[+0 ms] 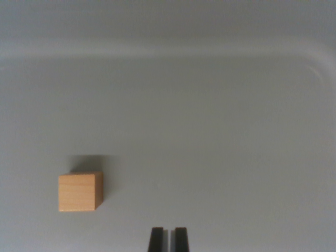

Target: Push wooden cube

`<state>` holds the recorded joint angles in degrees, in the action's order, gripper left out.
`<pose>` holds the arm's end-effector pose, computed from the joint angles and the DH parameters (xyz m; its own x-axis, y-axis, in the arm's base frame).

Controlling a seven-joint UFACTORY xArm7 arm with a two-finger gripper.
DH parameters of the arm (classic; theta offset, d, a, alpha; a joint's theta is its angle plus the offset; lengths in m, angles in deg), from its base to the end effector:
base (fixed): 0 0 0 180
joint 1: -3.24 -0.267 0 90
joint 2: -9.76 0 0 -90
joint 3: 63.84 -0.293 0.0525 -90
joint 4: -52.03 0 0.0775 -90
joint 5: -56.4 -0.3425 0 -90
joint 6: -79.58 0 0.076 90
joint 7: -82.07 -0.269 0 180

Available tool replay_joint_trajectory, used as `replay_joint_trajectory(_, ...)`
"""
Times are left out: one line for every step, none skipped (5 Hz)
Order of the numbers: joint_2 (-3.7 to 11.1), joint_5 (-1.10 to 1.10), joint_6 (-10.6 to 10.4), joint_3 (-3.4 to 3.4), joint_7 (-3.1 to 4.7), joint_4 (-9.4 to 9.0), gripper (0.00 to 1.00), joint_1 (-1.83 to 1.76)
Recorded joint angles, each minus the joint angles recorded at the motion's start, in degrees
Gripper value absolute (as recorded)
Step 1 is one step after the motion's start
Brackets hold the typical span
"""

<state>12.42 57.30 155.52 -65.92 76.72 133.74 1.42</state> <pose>0.5066 0.0306 0.3038 0.9982 -0.0217 0.0553 -0.0222 -0.9997 0.0086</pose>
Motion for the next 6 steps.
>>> replay_joint_trajectory(0.61, -0.05, -2.24, -0.46, -0.52, -1.83, 0.00, -0.27)
replay_joint_trajectory(0.61, -0.05, -2.24, -0.46, -0.52, -1.83, 0.00, -0.27)
replay_joint_trajectory(1.29, -0.10, -4.71, -0.98, -1.09, -3.86, 0.00, -0.56)
replay_joint_trajectory(1.29, -0.10, -4.71, -0.98, -1.09, -3.86, 0.00, -0.56)
replay_joint_trajectory(1.99, -0.15, -7.28, -1.51, -1.69, -5.97, 0.00, -0.86)
replay_joint_trajectory(1.99, -0.15, -7.28, -1.51, -1.69, -5.97, 0.00, -0.86)
